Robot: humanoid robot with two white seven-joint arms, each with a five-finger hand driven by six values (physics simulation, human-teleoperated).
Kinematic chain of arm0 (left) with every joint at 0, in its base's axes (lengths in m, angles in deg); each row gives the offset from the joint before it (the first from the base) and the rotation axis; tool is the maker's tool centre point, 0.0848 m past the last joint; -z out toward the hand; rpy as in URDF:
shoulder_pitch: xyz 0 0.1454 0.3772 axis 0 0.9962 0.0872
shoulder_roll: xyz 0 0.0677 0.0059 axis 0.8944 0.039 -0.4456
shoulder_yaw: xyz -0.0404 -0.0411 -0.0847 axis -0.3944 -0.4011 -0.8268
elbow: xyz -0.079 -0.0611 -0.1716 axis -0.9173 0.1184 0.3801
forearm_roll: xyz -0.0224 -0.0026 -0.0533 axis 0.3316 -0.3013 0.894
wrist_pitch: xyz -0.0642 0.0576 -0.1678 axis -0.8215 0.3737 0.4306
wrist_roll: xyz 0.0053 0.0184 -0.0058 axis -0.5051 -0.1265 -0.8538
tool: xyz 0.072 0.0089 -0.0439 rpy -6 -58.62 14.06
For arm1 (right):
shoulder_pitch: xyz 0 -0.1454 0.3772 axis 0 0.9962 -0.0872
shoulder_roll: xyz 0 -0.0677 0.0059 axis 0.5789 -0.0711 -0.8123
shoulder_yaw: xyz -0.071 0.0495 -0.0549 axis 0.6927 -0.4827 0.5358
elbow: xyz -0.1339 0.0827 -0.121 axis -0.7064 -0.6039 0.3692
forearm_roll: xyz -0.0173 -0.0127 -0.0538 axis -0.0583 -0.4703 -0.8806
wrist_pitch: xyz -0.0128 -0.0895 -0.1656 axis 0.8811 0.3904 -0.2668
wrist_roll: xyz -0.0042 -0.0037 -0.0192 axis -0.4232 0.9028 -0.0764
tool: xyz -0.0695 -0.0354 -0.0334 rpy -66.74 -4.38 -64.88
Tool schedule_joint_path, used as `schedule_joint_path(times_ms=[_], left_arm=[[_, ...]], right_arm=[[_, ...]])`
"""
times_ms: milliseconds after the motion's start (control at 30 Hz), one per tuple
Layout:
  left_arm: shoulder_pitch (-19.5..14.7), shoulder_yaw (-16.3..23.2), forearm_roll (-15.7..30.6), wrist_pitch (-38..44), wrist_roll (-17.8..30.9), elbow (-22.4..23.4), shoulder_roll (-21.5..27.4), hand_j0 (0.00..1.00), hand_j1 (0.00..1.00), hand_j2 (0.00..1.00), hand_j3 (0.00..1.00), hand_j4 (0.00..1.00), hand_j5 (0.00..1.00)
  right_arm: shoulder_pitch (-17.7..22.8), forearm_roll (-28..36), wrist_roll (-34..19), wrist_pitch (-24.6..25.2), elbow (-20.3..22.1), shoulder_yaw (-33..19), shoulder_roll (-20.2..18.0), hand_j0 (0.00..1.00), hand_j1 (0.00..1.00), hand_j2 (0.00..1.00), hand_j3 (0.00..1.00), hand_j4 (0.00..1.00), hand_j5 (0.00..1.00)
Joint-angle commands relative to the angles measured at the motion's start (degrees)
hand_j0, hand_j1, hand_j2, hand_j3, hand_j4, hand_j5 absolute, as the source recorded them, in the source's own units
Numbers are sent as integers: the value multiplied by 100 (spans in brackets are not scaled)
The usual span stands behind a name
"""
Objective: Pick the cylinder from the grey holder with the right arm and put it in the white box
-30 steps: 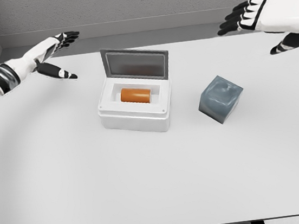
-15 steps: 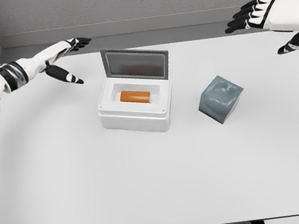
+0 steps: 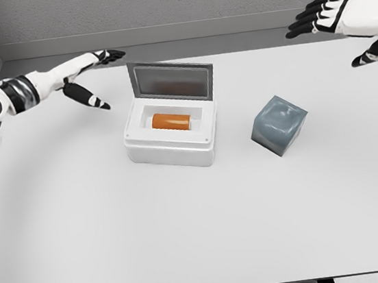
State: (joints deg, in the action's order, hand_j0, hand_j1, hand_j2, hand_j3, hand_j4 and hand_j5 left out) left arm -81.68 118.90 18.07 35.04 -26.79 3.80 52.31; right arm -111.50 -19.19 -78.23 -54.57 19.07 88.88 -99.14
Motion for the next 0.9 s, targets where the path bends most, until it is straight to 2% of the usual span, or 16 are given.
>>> schedule_joint_path(times_ms=[0, 267, 333, 867], left_arm=[[0, 175, 226, 5, -2, -274, 167, 100, 100, 100, 100, 100, 100], [9, 254, 297, 5, -2, -397, 132, 100, 100, 100, 100, 100, 100], [114, 254, 297, 22, -2, -626, 167, 100, 100, 100, 100, 100, 100], [220, 254, 393, -4, -2, -934, 281, 100, 100, 100, 100, 100, 100]], right_arm=[[0, 34, 3, 14, -3, -37, -3, 100, 100, 100, 100, 100, 100], [88, 52, 3, 14, 5, -37, -21, 100, 100, 100, 100, 100, 100], [97, 43, -6, 14, 5, -28, -30, 100, 100, 100, 100, 100, 100], [290, 43, -6, 14, 32, -28, 41, 100, 100, 100, 100, 100, 100]])
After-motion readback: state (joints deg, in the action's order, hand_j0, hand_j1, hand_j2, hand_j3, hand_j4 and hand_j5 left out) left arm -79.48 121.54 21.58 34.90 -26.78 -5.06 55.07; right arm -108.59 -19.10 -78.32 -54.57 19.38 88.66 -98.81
